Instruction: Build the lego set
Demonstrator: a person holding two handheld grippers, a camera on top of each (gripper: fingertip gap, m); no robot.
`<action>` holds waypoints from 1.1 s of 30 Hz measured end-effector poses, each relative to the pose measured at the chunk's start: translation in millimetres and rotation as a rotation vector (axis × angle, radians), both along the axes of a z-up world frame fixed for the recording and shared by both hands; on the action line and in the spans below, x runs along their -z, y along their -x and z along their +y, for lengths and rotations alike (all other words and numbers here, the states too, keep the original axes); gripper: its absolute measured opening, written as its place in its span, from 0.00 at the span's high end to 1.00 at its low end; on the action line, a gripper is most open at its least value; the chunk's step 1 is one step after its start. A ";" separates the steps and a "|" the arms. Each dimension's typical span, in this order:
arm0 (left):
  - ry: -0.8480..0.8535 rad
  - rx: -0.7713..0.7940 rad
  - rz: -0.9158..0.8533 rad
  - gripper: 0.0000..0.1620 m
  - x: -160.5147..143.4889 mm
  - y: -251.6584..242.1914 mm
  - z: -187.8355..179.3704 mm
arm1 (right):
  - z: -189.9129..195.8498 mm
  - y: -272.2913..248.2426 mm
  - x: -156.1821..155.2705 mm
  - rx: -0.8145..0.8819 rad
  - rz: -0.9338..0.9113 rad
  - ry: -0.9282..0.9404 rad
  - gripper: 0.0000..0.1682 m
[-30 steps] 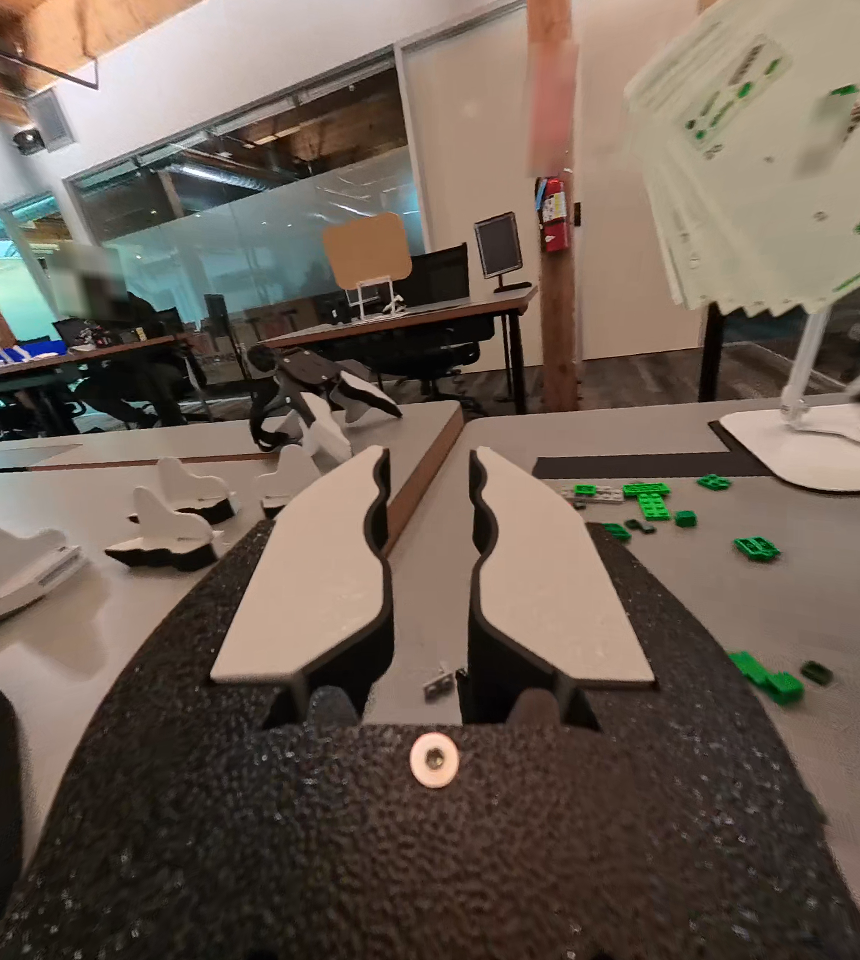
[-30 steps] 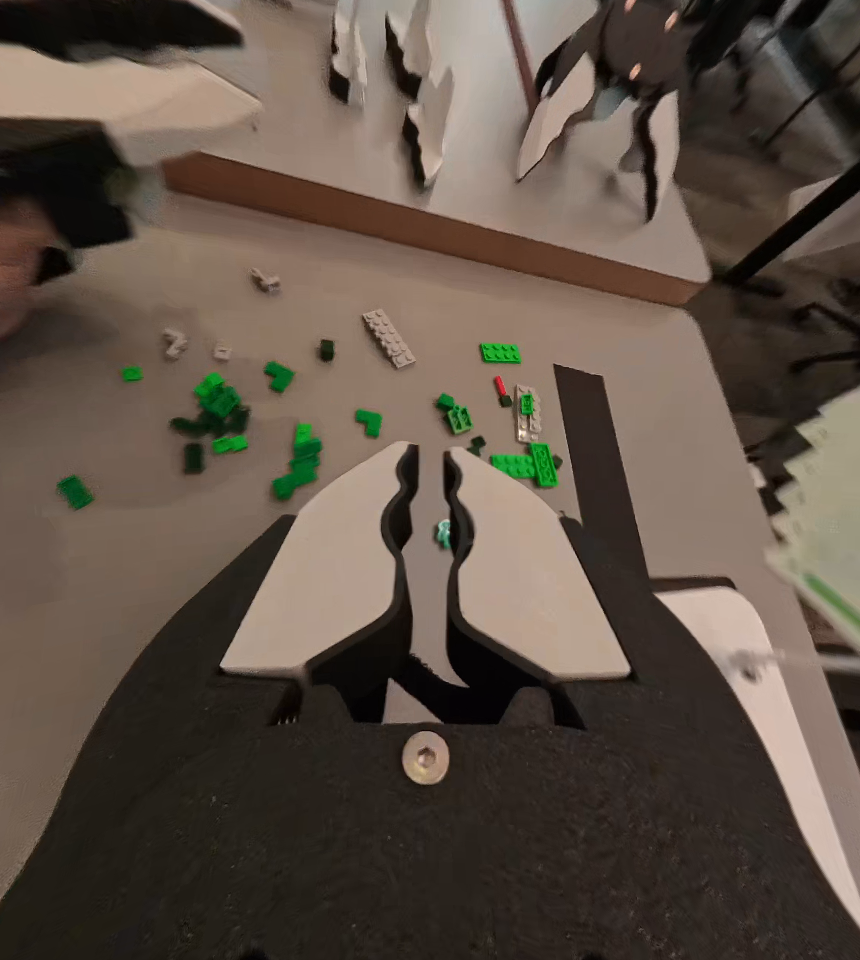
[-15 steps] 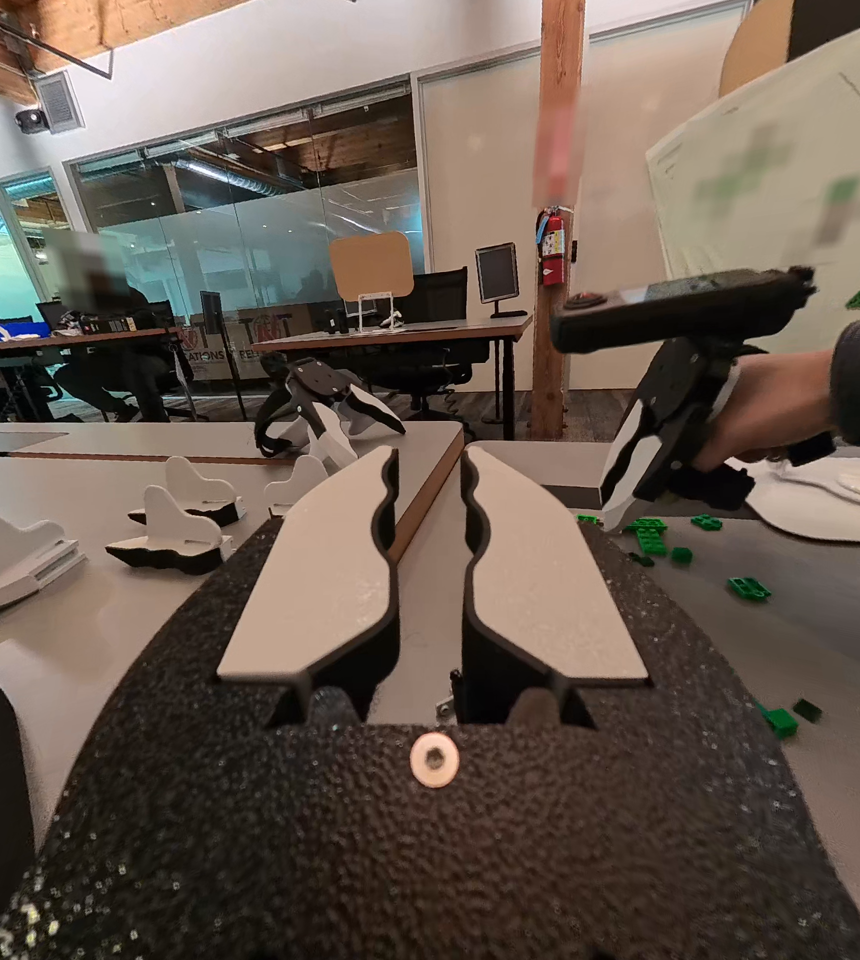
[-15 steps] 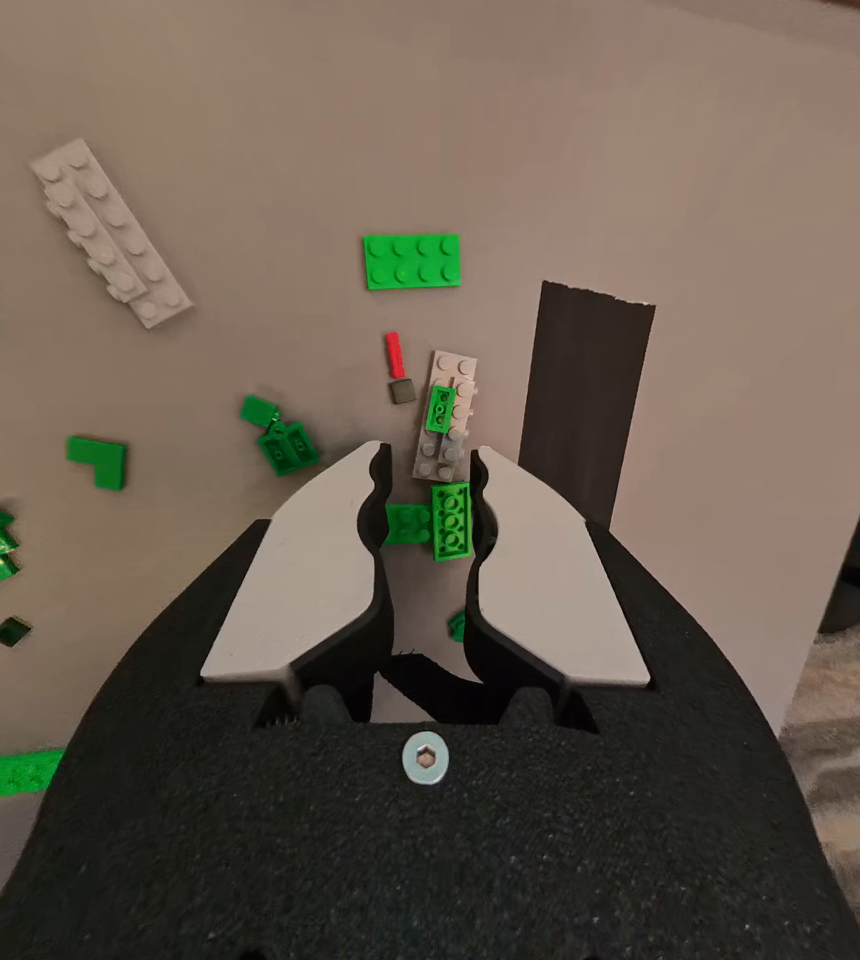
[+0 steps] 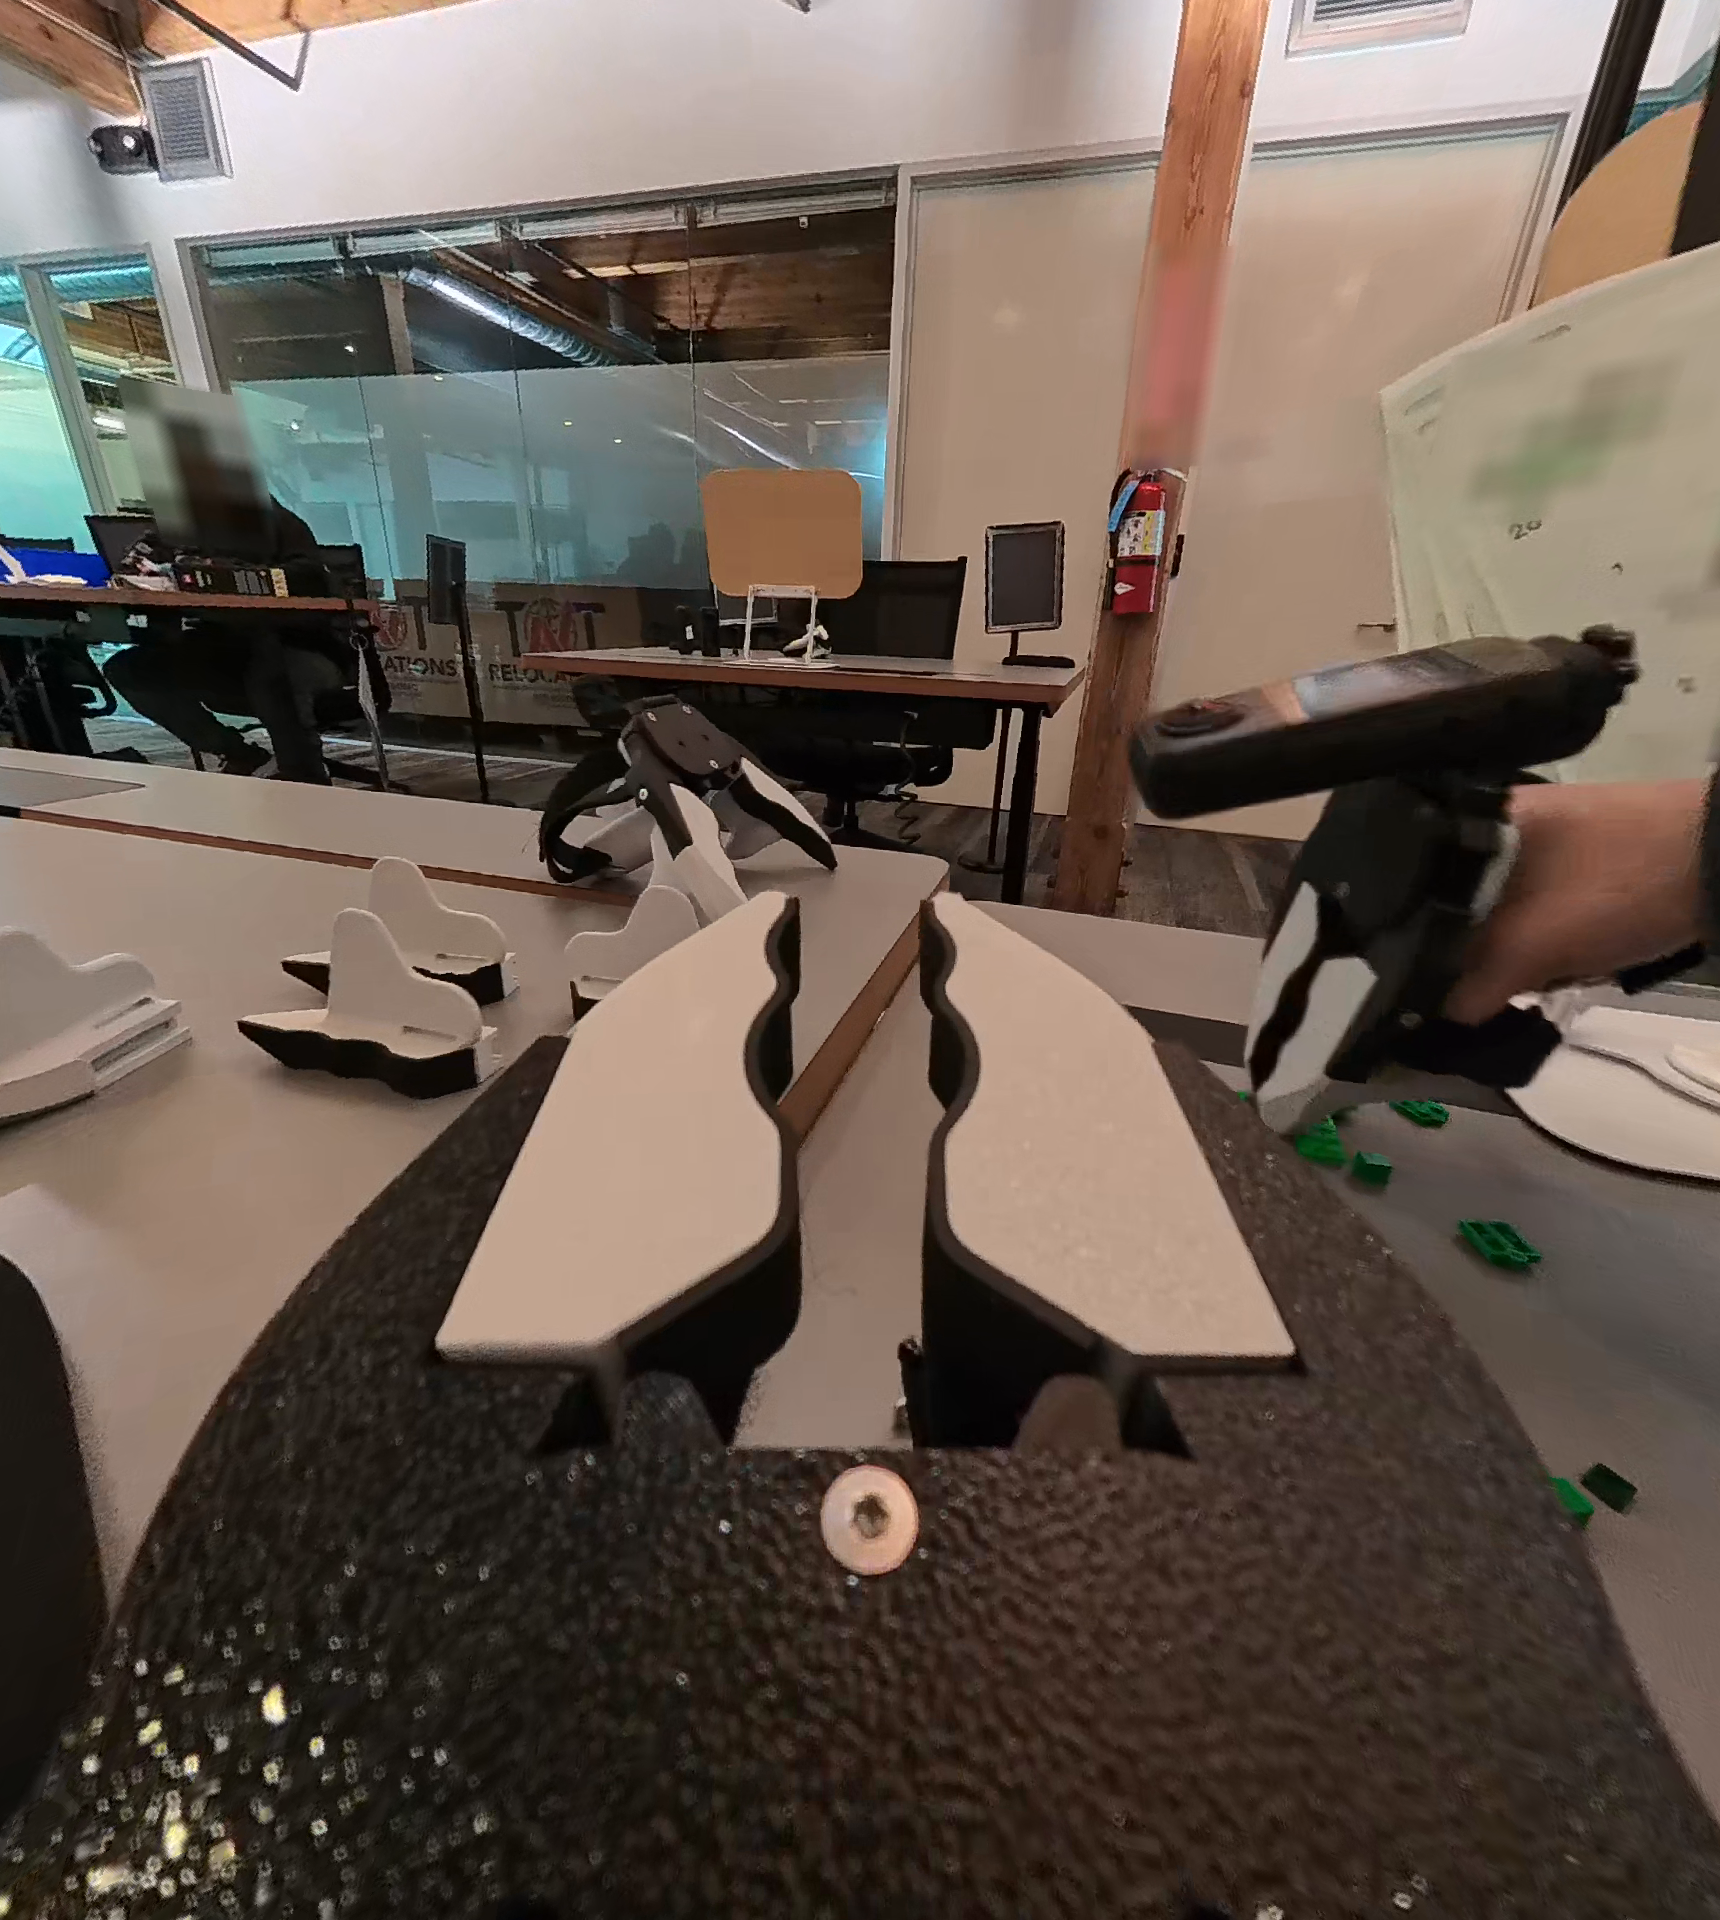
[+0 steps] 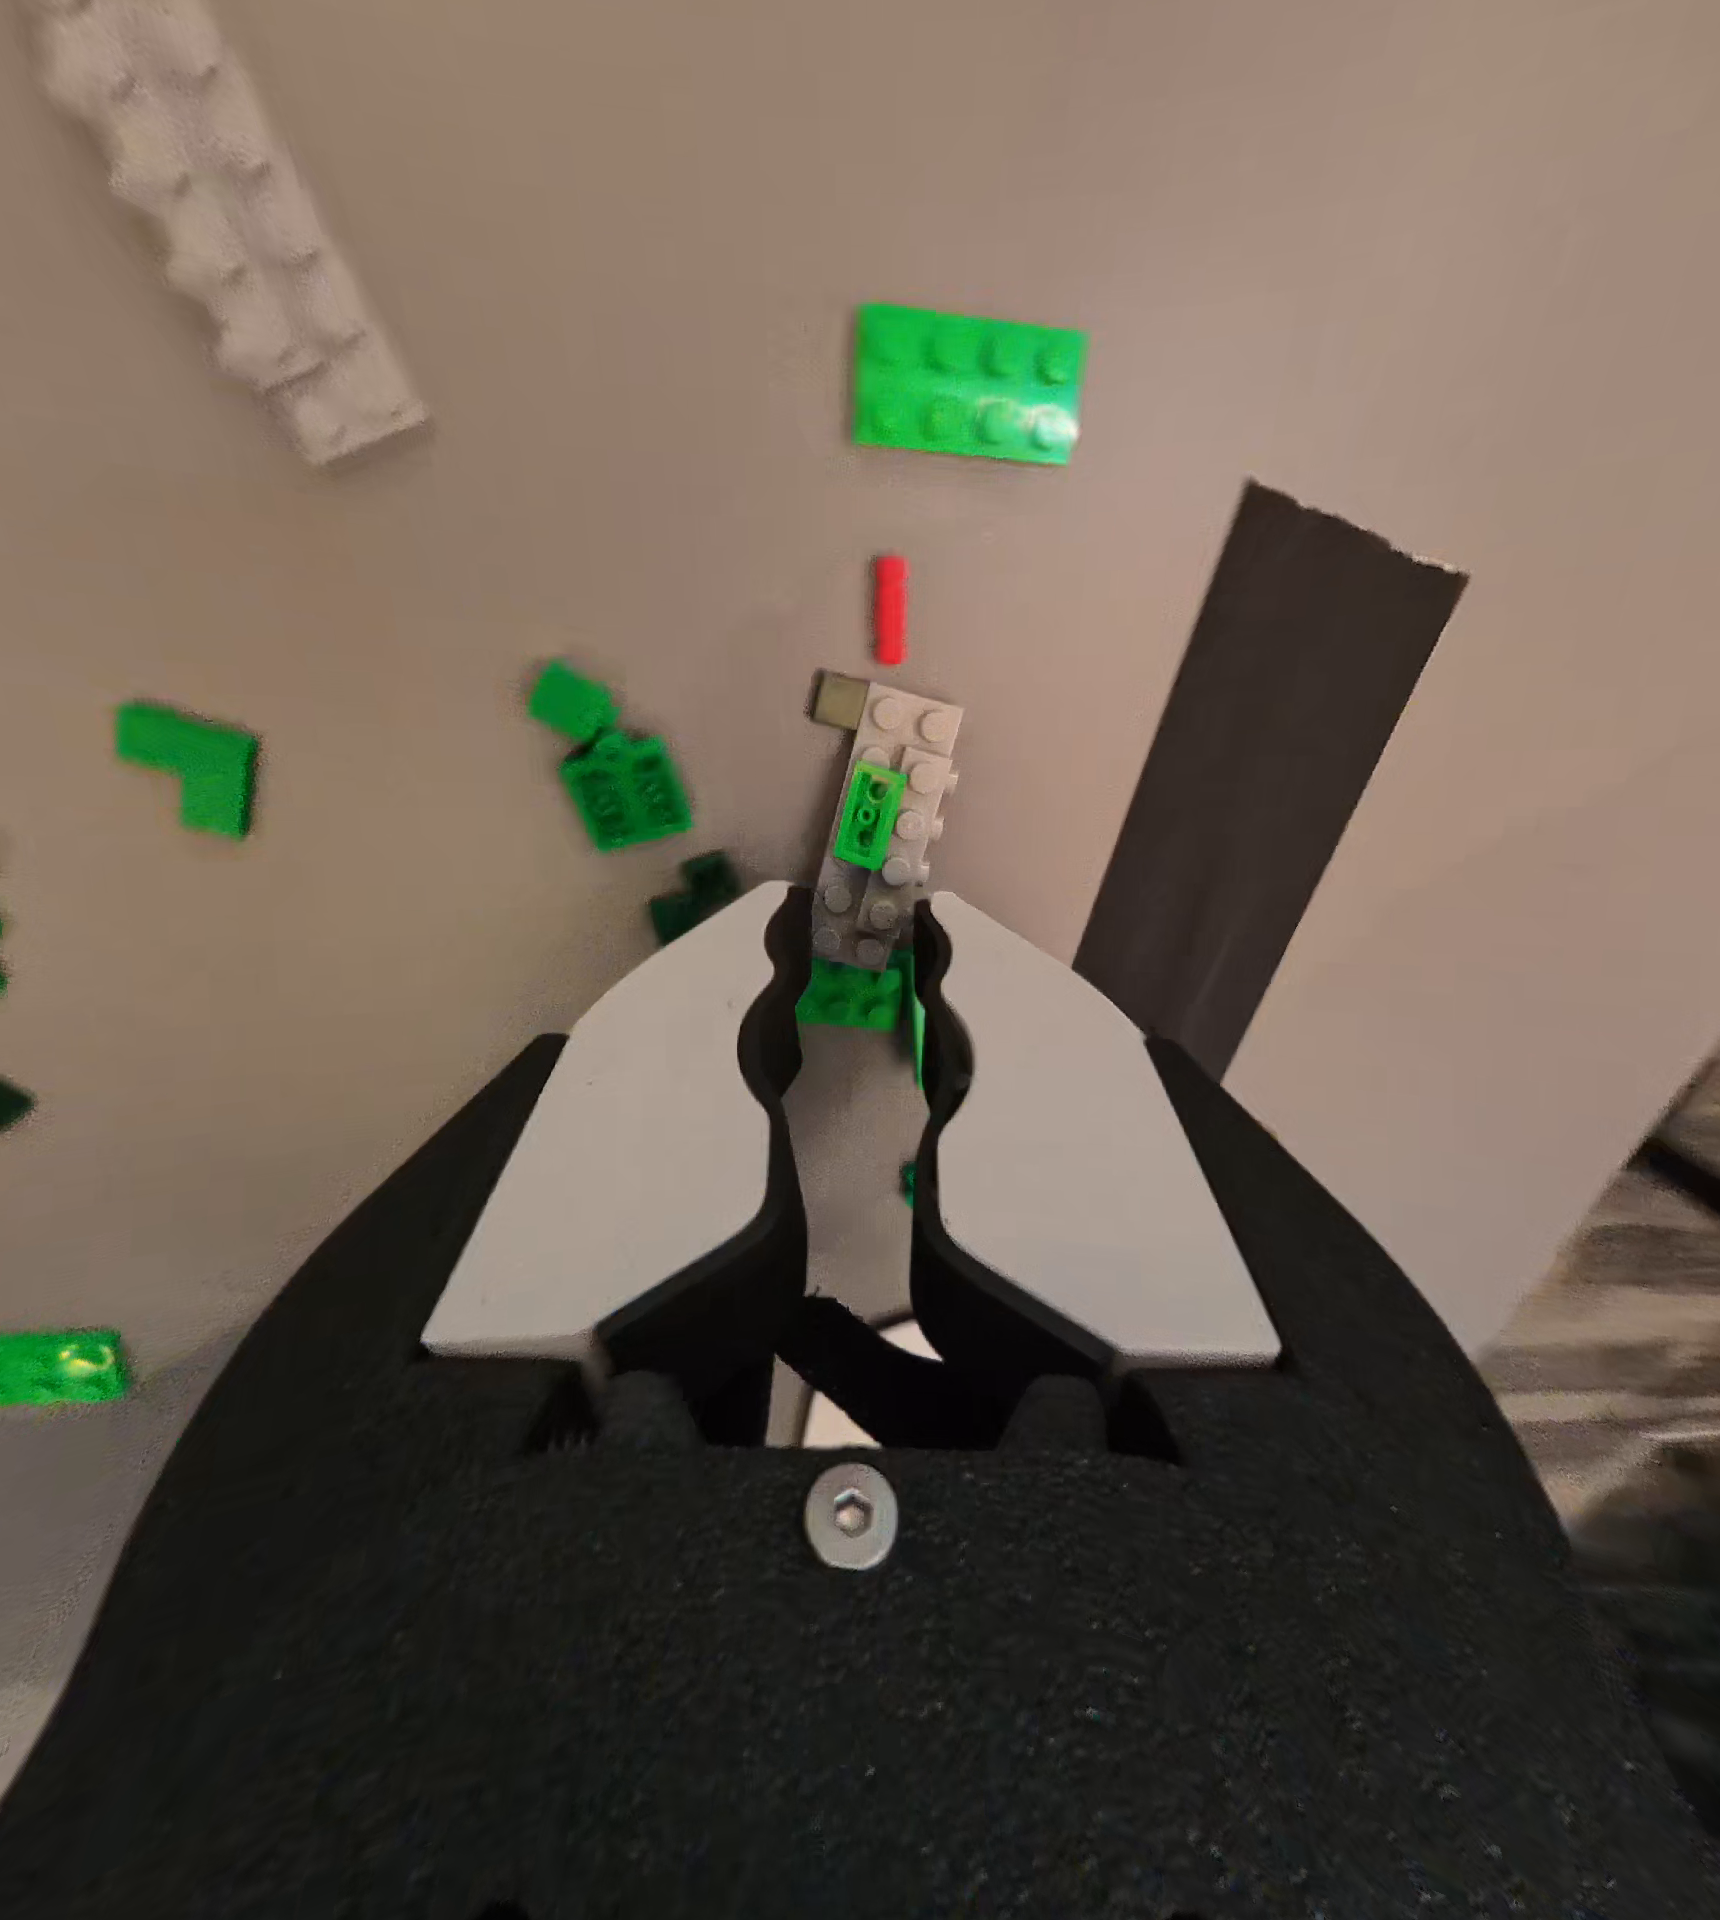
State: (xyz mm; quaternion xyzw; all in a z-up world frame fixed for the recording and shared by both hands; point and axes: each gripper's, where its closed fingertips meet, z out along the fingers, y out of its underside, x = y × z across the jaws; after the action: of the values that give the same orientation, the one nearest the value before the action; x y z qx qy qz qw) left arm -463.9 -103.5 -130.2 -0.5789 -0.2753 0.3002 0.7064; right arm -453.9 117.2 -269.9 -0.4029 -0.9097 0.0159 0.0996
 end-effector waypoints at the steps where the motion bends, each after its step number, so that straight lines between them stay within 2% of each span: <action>1: -0.010 -0.002 -0.003 0.87 -0.6 0.8 -1.8 | -2.2 -4.2 -2.7 -0.060 0.025 -0.037 0.89; 3: -0.031 0.000 -0.013 0.88 -1.2 1.9 -4.3 | -6.4 -10.1 -11.2 -0.219 0.117 -0.146 0.89; 9: -0.061 0.009 -0.044 0.88 0.6 3.6 -5.5 | -6.3 -17.9 -40.2 -0.732 0.442 -0.650 0.89; 11: -0.058 0.010 -0.041 0.88 0.6 3.1 -4.9 | -14.9 -21.2 -47.4 -0.862 0.558 -0.732 0.89; 13: -0.054 0.008 -0.042 0.89 1.1 3.5 -4.9 | -19.7 -26.6 -49.2 -0.909 0.616 -0.762 0.89; 16: -0.060 -0.010 -0.047 0.89 1.6 6.3 -9.6 | -25.2 -34.0 -43.6 -0.857 0.611 -0.665 0.89; 22: -0.077 -0.086 -0.057 0.91 2.0 17.5 -33.5 | -82.9 -29.9 -42.6 -0.624 0.500 -0.109 0.89; 26: -0.100 -0.103 -0.065 0.91 1.4 20.8 -42.1 | -124.4 -20.9 -34.4 -0.487 0.271 0.185 0.89; 28: -0.104 -0.100 -0.070 0.91 1.6 21.4 -42.8 | -131.0 -14.3 -24.8 -0.506 0.202 0.194 0.89; 33: -0.127 -0.088 -0.045 0.93 -4.7 17.0 -41.3 | -120.9 -7.3 -0.7 -0.566 0.077 0.081 0.89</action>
State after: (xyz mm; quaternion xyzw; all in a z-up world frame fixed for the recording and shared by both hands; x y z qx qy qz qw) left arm -480.9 -144.7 -125.4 -0.5268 -0.3347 0.3000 0.7214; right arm -446.6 -3.7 -269.1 -0.1358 -0.9801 0.0948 0.1097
